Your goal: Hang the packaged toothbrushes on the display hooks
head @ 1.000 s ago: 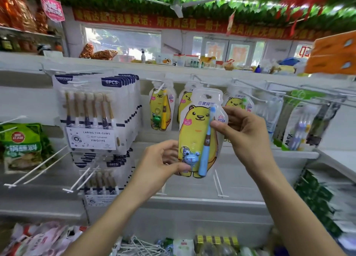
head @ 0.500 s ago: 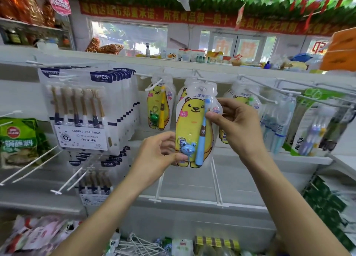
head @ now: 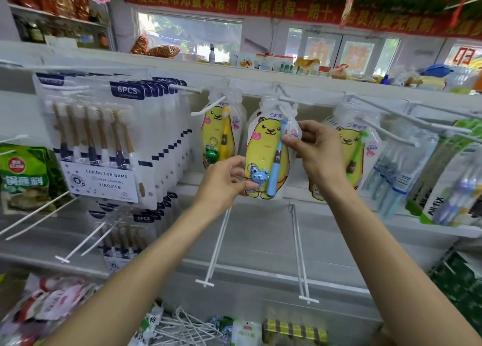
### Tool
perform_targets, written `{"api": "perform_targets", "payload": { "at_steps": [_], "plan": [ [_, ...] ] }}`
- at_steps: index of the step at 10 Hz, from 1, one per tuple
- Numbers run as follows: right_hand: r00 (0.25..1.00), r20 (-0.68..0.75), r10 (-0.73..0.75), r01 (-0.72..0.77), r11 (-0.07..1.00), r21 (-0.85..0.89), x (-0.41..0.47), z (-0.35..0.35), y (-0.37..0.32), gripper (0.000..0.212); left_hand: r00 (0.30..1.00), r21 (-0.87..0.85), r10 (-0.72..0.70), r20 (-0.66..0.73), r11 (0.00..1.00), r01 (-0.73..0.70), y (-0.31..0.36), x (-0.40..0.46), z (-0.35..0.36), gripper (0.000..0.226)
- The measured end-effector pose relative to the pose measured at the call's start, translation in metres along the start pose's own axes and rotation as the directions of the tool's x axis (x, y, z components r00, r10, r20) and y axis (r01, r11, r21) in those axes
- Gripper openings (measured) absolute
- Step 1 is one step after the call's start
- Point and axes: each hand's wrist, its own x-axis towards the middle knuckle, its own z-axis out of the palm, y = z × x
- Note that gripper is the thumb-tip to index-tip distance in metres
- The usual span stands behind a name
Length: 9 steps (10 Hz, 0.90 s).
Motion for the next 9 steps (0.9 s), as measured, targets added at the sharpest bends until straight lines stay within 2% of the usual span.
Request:
{"api": "perform_targets", "payload": {
  "at_steps": [2, 4, 5, 7, 8, 9],
  "plan": [
    [0.999, -0.044, 0.029, -0.031, 0.999, -0.042, 0.019, 0.007, 0.017, 0.015, 0.999, 0.044, 0.03, -0.031, 0.999, -0.029, -0.014, 0.023, 0.002, 0.037],
    [0.993, -0.121, 0.008, -0.021, 0.994, -0.103, 0.018, 0.013, 0.023, 0.021, 0.999, 0.066, 0.042, -0.027, 0.997, -0.041, -0.022, 0.028, 0.004, 0.036],
    [0.988, -0.15, -0.029, -0.008, 0.97, -0.241, 0.01, 0.014, 0.018, 0.024, 0.998, 0.106, 0.063, -0.022, 0.993, -0.06, -0.022, 0.021, 0.003, 0.029],
    [0.991, -0.132, -0.034, -0.024, 0.91, -0.413, -0.026, 0.007, 0.023, 0.026, 0.992, 0.35, 0.058, -0.108, 0.937, -0.017, -0.027, -0.003, -0.006, 0.027],
    [0.993, -0.105, -0.045, -0.022, 0.824, -0.566, -0.054, 0.001, 0.019, 0.026, 0.989, 0.504, 0.11, -0.096, 0.862, -0.047, -0.028, -0.021, -0.012, 0.03],
    [0.995, -0.039, -0.092, 0.046, 0.769, -0.637, -0.083, -0.005, 0.02, 0.026, 0.978, 0.572, 0.185, -0.094, 0.814, -0.099, -0.029, -0.037, -0.016, 0.036]
  ]
}}
